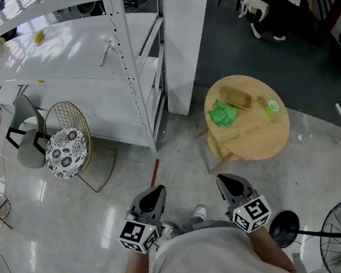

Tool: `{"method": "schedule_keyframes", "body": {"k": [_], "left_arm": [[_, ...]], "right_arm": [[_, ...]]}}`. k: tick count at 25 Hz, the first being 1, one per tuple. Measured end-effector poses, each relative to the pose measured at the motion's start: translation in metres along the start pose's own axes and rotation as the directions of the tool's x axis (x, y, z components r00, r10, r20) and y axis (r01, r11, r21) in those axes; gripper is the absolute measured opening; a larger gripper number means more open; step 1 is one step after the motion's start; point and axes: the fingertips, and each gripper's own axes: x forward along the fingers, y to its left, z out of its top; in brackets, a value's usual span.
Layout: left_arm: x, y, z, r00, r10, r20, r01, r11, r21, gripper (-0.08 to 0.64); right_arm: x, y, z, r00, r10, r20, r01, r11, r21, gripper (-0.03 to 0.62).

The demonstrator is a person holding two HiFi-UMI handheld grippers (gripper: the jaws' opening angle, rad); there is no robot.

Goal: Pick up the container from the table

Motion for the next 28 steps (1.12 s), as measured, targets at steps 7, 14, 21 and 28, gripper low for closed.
{"method": "schedule_keyframes", "body": {"k": [7,14,21,28], "left_arm": [[0.064,-0.035,0.007,1.0,-0.026,-0.014,0.027,0.999,0.033,0.015],[0.128,-0.066,0.015,0.997,-0.058,-0.04,0.061,0.996,0.063,0.015],[0.184,-0.083,0.003,0.989,-0.104,-0.105,0.111,0.992,0.067,0.015],[0.239,-0.043,0.01,0.981,-0.157,-0.118,0.165,0.984,0.063,0.015]], "right_arm": [[-0.021,-0.062,0.005,0.999,-0.016,0.033,0.015,1.0,0.007,0.025],[-0.045,-0.128,0.009,0.995,-0.025,0.098,0.019,0.998,0.064,0.026],[-0.054,-0.186,-0.007,0.99,-0.101,0.096,0.088,0.987,0.133,0.025],[-0.012,-0.221,-0.007,0.986,-0.156,0.063,0.145,0.978,0.152,0.026]]}}
